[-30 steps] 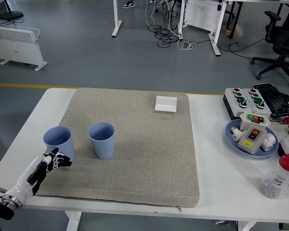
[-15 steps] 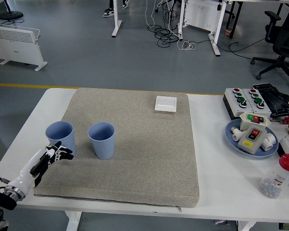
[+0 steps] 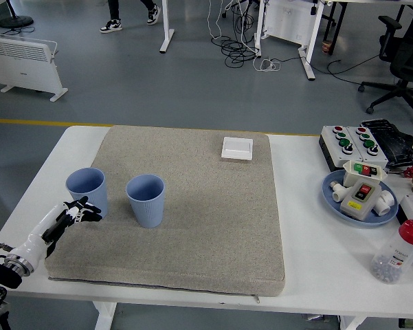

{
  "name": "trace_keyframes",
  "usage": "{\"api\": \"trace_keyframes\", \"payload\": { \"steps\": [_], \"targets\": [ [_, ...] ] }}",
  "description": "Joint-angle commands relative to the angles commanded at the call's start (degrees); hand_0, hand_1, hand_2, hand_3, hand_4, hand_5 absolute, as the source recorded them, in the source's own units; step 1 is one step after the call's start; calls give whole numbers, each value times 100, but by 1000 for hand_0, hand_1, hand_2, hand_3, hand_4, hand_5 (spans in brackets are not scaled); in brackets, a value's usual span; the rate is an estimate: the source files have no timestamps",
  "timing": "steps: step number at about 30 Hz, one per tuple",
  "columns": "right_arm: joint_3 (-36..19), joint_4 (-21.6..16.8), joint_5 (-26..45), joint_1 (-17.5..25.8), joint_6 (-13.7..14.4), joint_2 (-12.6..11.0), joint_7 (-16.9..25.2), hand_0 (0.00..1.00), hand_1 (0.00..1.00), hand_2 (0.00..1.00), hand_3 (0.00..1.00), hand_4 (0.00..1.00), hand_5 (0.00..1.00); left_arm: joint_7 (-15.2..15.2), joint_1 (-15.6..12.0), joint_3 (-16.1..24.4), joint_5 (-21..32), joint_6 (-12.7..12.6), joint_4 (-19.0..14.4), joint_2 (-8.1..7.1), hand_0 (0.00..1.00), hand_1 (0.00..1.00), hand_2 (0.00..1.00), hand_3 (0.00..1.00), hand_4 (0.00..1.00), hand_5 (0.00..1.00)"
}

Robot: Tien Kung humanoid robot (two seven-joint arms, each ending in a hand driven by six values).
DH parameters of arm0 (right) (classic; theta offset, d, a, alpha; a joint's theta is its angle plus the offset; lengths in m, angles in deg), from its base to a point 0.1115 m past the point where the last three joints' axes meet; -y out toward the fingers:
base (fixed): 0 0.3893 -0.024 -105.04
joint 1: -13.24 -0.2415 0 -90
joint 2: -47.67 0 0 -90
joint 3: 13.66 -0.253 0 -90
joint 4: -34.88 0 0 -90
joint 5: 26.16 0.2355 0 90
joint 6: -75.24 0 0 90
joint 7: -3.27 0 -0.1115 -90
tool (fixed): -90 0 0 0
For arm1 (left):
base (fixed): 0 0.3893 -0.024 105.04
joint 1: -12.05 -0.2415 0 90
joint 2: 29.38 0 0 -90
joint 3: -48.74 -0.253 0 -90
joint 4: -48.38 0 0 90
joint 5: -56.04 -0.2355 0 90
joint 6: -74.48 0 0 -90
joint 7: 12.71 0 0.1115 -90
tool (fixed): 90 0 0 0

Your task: Push cup pick cup insert cup

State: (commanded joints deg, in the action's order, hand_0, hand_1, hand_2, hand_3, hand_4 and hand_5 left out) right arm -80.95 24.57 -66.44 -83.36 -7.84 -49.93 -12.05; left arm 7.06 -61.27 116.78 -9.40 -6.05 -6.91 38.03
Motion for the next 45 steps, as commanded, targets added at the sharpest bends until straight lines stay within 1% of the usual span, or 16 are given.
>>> {"api": "trace_keyframes", "payload": {
  "steps": [2,7,14,18,27,30,32,33,36,45],
  "targets": [
    [4,0,5,4,0,2,1,723,649,643,573,119,470,20,24,-13,6,-2,27,-1,766,599,543,511,591,998],
    [14,0,2,21,-2,10,-3,723,649,644,573,118,470,53,167,-165,100,15,212,-8,781,600,545,511,589,998],
    [32,0,17,34,-2,20,-2,723,649,643,573,118,470,102,446,-364,240,35,491,19,785,601,544,509,588,998],
    [48,0,26,38,-2,22,-2,723,649,642,573,119,470,125,630,-485,268,41,704,36,787,601,545,509,587,998],
    [64,0,46,11,-3,15,3,723,649,642,573,119,469,185,941,-710,294,51,1074,3,788,601,547,509,588,998],
    [64,0,41,4,-3,15,4,723,649,643,573,119,470,199,1035,-779,292,51,1157,-1,792,603,546,508,588,998],
    [63,0,40,4,-3,15,4,723,649,643,573,119,470,200,1045,-787,292,51,1165,-2,792,603,546,508,588,998],
    [63,0,44,-1,-2,17,4,723,649,643,573,119,470,213,1134,-864,312,55,1219,-13,792,603,546,508,588,998],
    [66,0,52,-6,-1,19,4,723,649,642,573,119,467,224,1245,-959,354,63,1311,-21,813,602,543,506,587,998],
    [69,0,36,-9,-2,21,-2,723,649,642,574,120,468,283,1481,-1215,491,87,1596,3,812,601,543,506,583,998]
  ]
}}
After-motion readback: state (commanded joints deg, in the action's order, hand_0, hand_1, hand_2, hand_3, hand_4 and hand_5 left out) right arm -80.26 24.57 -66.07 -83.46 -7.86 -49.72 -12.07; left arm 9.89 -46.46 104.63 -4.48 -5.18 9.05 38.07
